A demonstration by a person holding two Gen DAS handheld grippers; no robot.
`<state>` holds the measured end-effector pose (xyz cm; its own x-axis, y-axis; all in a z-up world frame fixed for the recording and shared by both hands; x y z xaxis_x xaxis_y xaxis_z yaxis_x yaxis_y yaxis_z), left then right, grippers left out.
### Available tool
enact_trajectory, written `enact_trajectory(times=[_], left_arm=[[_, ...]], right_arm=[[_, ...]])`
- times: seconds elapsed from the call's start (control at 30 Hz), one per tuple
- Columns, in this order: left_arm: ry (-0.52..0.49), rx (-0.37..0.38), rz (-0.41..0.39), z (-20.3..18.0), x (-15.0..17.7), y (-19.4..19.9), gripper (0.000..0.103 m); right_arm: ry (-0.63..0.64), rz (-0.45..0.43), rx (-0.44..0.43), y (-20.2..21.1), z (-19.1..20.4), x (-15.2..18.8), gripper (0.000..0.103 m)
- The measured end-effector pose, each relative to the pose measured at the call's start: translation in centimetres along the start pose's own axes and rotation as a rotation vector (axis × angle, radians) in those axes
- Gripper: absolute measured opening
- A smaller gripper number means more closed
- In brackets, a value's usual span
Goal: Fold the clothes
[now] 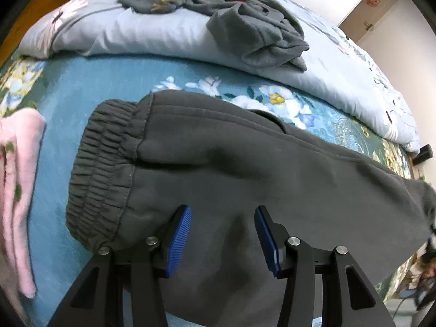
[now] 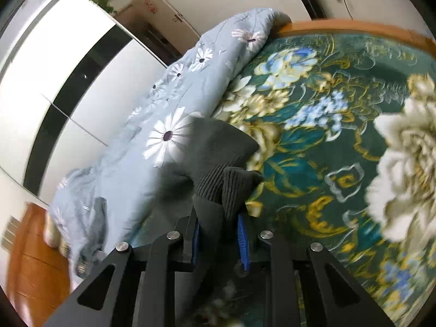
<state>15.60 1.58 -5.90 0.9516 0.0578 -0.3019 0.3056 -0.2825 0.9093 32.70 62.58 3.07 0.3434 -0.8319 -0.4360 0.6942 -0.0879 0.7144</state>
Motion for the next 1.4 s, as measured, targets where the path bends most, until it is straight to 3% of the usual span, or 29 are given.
enact_trajectory(times=[0.13,0.23,0.37,0.5,0.57,0.73,0.87,1.1,1.17,1.2,1.3,1.4], left_arm=[[-0.014,-0.005,0.007,-0.2,0.1,-0.3,0.053],[-0.023,-0.016,0.009,-0.3,0.1,-0.4,0.053],[-0.031,-0.033,0.011,-0.4,0.1,-0.5,0.053],[-0.007,-0.011,0.008,0.0,-0.2,-0.5,0.053],[0.012,0.007,0.007,0.3,-0.4,-0.4,0.053],[0.024,0.012,-0.005,0.6,-0.6,-0.1,0.053],[0.055,0.043,-0.003,1.3,-0.9,-0.1,0.053],[0.055,0.073,0.01,1.3,-1.0,-0.3,0.056],[0.055,0.081,0.014,1.3,-1.1,-0.3,0.057],[0.055,0.084,0.016,1.2,-1.1,-0.3,0.057],[0.064,0.099,0.016,1.3,-1.1,-0.2,0.058],[0.066,0.113,0.009,1.2,-1.1,0.2,0.058]], right_arm=[[-0.089,0.126,0.175,-4.3,-4.7,1.8,0.024],[-0.086,0.091,0.173,-4.0,-4.2,1.8,0.024],[0.03,0.046,0.188,-2.3,-0.6,0.7,0.024],[0.331,-0.084,0.191,0.8,7.5,0.8,0.024],[0.52,-0.134,0.2,1.6,11.7,2.5,0.024],[0.935,-0.137,0.174,0.3,20.9,12.1,0.024],[1.155,-0.038,0.142,-3.3,24.3,21.5,0.024],[1.21,0.075,0.192,-6.3,24.0,29.0,0.027],[1.21,0.14,0.165,-6.2,23.7,29.8,0.041],[1.21,0.169,0.14,-6.0,23.6,30.2,0.053],[1.2,0.237,0.048,-4.6,23.7,30.9,0.055],[1.158,0.196,0.046,-3.9,24.1,29.7,0.056]])
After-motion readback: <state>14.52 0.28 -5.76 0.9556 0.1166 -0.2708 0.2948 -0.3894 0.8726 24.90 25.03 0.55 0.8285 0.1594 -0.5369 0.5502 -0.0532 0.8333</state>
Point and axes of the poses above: each gripper's, at about its wrist camera, not at the fingertips, and y roughly against the way its jaws point, z to its left, x to its underside, the point moved 3 cm from there along -y, roughly the way its jaws point, and after that the axes turned 3 degrees about -y, right-handed, at the moved point
